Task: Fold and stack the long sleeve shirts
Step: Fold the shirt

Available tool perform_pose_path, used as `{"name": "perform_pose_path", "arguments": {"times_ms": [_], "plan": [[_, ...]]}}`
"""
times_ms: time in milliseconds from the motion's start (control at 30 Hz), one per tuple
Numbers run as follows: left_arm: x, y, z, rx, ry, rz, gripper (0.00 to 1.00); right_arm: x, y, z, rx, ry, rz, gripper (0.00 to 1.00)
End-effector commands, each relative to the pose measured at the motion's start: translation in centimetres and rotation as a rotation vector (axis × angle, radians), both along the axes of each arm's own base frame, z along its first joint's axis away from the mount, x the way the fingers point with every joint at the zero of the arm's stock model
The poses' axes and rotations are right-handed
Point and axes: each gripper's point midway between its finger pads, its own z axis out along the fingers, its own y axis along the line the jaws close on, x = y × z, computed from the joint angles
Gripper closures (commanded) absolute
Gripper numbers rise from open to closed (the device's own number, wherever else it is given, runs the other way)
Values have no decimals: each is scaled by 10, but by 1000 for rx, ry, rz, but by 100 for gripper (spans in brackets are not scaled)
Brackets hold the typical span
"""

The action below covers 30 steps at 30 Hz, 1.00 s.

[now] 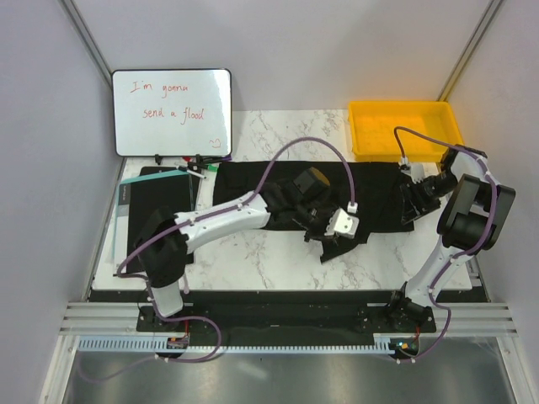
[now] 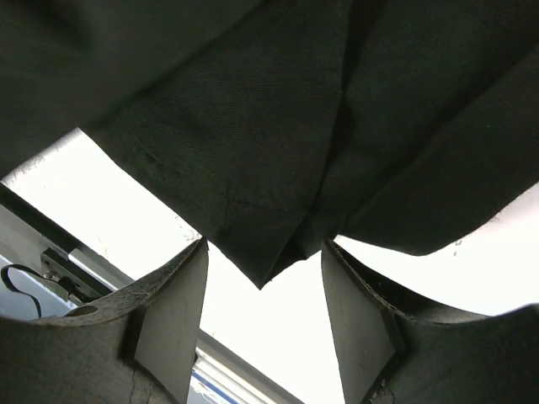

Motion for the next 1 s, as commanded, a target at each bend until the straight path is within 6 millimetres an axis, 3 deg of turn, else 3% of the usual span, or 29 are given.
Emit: {"name": "perform_pose_path", "arguments": {"times_ms": [0,133,200,233,267,300,367,400,500,567,733,967], "plan": [[-47,21,58,-22,304,-86,98,10,-6,11,-8,-50,-9,36],[-10,25,47,49,597,85,98,8,-9,10,-13,-48,-11,36],[13,31,45,49,652,159,90,6,-11,8,-15,-40,-12,35],[16,34,42,46,634,164,85,6,-12,7,-19,-41,-14,35],[14,39,46,29,585,155,70,7,-14,5,-22,-43,-18,35],[14,48,26,62,532,181,65,7,-17,4,-25,-41,-25,34],[23,62,22,53,420,207,47,6,-22,4,-26,-42,-32,32],[30,76,5,94,391,257,41,6,-23,4,-30,-44,-30,31],[66,125,-13,128,354,428,29,6,-33,6,-50,-56,-34,28],[93,165,-27,169,331,559,29,5,-30,10,-10,-66,-28,27],[130,252,-59,294,243,777,30,-9,-16,9,77,-42,23,28],[176,310,-74,345,274,1028,31,-9,-5,-5,149,4,5,28]]}}
